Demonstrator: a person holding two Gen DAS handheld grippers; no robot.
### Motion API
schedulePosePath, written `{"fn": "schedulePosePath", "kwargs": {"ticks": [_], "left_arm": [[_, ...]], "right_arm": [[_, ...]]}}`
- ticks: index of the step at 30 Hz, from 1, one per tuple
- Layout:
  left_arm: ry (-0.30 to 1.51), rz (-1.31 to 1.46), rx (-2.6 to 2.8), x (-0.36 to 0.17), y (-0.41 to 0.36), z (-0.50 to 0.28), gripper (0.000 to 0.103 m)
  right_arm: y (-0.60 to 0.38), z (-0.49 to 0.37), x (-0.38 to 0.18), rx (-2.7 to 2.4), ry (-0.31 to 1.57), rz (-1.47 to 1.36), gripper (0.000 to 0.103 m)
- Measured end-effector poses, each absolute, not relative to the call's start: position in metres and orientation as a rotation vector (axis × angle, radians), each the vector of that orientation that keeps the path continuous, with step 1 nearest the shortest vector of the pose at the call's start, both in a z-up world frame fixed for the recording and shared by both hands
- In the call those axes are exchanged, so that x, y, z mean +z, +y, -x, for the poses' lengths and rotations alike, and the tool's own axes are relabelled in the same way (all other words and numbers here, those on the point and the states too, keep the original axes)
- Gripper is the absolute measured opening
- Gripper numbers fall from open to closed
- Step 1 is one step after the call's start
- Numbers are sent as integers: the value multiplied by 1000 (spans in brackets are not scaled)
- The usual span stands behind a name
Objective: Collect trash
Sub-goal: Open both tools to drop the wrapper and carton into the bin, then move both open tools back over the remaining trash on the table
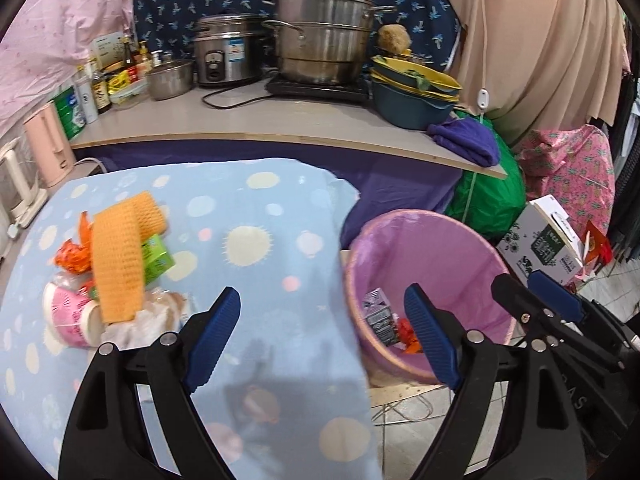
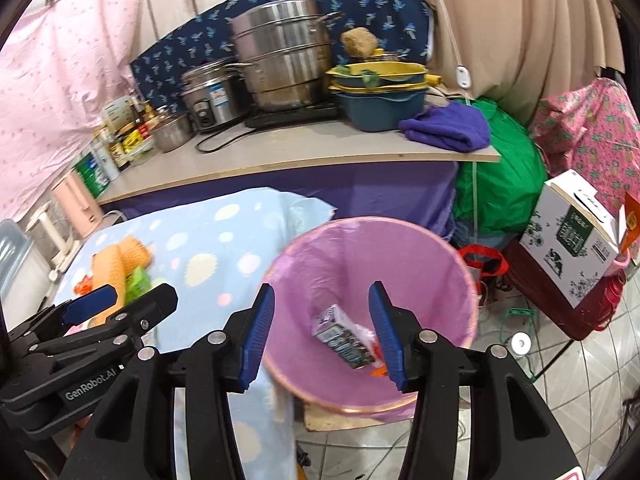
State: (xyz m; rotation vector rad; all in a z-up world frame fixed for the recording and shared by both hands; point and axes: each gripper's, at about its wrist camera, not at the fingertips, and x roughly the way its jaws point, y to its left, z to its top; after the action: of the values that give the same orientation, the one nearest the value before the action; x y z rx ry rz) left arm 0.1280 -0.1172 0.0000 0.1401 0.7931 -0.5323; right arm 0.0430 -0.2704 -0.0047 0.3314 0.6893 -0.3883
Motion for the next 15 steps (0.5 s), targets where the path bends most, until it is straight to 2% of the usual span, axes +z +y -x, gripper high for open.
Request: {"fn": "schedulePosePath", "kwargs": {"ticks": [15], "left_arm": [[895, 21, -255, -31, 31, -157, 80]], "right_arm": [[-177, -83, -18, -215, 761, -238, 49]]}}
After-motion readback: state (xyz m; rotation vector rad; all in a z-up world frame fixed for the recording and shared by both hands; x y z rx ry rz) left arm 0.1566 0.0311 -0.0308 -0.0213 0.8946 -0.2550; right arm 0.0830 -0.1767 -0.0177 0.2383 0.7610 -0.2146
